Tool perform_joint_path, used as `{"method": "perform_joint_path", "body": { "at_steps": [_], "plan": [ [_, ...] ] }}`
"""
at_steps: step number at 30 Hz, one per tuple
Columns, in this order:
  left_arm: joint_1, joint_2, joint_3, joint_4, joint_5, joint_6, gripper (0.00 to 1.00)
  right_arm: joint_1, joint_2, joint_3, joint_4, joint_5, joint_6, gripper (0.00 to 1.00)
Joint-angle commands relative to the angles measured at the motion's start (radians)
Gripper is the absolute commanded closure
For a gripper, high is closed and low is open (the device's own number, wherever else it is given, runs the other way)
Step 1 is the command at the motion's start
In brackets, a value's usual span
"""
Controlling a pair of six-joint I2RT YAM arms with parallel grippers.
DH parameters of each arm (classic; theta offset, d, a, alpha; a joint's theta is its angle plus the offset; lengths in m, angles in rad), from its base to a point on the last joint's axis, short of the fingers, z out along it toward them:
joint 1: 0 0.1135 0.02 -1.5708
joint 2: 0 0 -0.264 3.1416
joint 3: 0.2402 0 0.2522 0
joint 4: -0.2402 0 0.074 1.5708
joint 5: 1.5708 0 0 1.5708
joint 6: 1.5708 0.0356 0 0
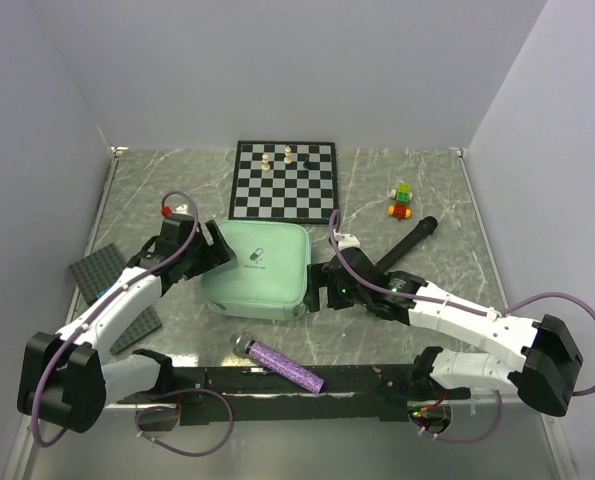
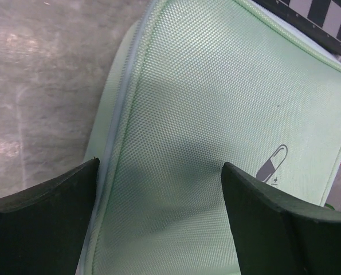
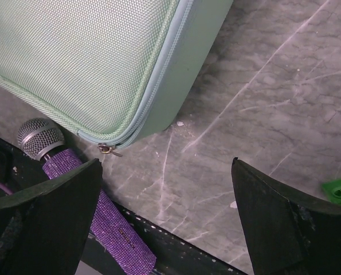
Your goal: Organize the medicine kit
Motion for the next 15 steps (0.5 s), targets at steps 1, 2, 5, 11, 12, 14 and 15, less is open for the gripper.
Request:
{"method": "perform_joint_path", "body": {
  "at_steps": [1, 2, 5, 11, 12, 14, 15],
  "plan": [
    [-0.002, 0.008, 0.022, 0.11, 0.185, 0.037, 0.11, -0.003, -0.028, 0.025, 0.007, 0.028, 0.002, 0.0],
    [-0.002, -0.006, 0.017, 0.121, 0.198, 0.045, 0.11, -0.004, -0.028, 0.025, 0.007, 0.028, -0.001, 0.0],
    [-0.002, -0.043, 0.017, 0.113, 0.187, 0.066, 0.11, -0.001, -0.028, 0.014, 0.012, 0.014, -0.012, 0.0],
    [-0.002, -0.144, 0.092, -0.02, -0.009, 0.078, 0.07, 0.111, 0.021, 0.077, -0.031, 0.098, -0.034, 0.0],
    [-0.002, -0.164, 0.107, -0.049, -0.091, 0.072, 0.07, 0.125, 0.035, 0.094, -0.043, 0.113, -0.035, 0.0],
    [-0.002, -0.193, 0.141, -0.08, -0.141, 0.066, 0.07, 0.157, 0.069, 0.123, -0.062, 0.139, -0.041, 0.0],
    [-0.002, -0.207, 0.153, -0.086, -0.135, 0.066, 0.07, 0.169, 0.087, 0.137, -0.073, 0.152, -0.044, 0.0]
  ]
}}
